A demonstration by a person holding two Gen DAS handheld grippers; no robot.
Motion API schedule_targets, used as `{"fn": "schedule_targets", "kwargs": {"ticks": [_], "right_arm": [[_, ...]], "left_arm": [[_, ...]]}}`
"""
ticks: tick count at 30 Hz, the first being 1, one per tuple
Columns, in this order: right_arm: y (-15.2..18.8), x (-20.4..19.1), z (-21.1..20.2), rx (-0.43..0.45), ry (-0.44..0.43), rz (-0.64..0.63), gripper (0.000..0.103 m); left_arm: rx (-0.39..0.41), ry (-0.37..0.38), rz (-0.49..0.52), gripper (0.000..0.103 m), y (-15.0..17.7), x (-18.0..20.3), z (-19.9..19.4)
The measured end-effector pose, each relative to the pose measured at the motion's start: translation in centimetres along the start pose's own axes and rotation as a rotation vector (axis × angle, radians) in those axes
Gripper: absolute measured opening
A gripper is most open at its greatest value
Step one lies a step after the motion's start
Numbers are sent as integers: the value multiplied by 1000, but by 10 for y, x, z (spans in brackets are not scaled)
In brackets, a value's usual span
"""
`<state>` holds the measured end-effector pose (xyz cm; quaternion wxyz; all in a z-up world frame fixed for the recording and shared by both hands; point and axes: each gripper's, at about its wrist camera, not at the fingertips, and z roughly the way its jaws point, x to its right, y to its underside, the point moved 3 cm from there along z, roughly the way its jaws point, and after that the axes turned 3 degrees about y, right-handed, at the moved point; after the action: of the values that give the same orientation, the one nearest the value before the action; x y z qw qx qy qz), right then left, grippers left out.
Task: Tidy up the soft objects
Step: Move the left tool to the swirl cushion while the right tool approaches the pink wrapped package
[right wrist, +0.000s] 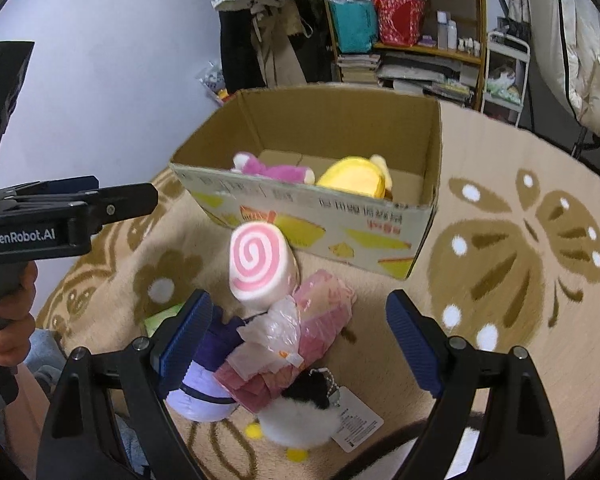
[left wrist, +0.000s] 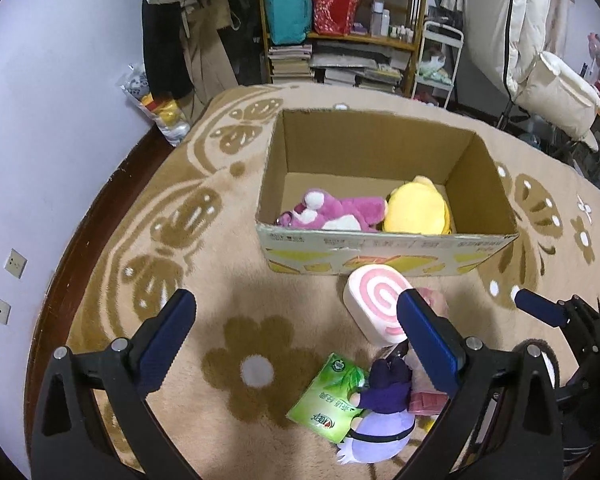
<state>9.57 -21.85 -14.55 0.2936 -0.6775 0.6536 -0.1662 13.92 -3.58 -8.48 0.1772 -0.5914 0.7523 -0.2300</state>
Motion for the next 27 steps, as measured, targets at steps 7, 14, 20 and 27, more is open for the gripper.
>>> {"fn": "schedule_targets", "kwargs": {"ticks": [7, 14, 20, 27], "right_arm": [[4, 14, 21, -48, -8, 61, 93], [6, 22, 38, -82, -29, 98, 93], [9, 22, 53, -116, -56, 102, 93], [14, 21, 67, -157, -66, 102, 93]], "left_arm": [[-37, -3, 28, 100, 5, 9, 19], [-67, 7, 46, 100, 3, 17, 35], [-90, 34, 48, 100, 1, 25, 50], [-125, 67, 73, 100, -1, 40, 70]]}}
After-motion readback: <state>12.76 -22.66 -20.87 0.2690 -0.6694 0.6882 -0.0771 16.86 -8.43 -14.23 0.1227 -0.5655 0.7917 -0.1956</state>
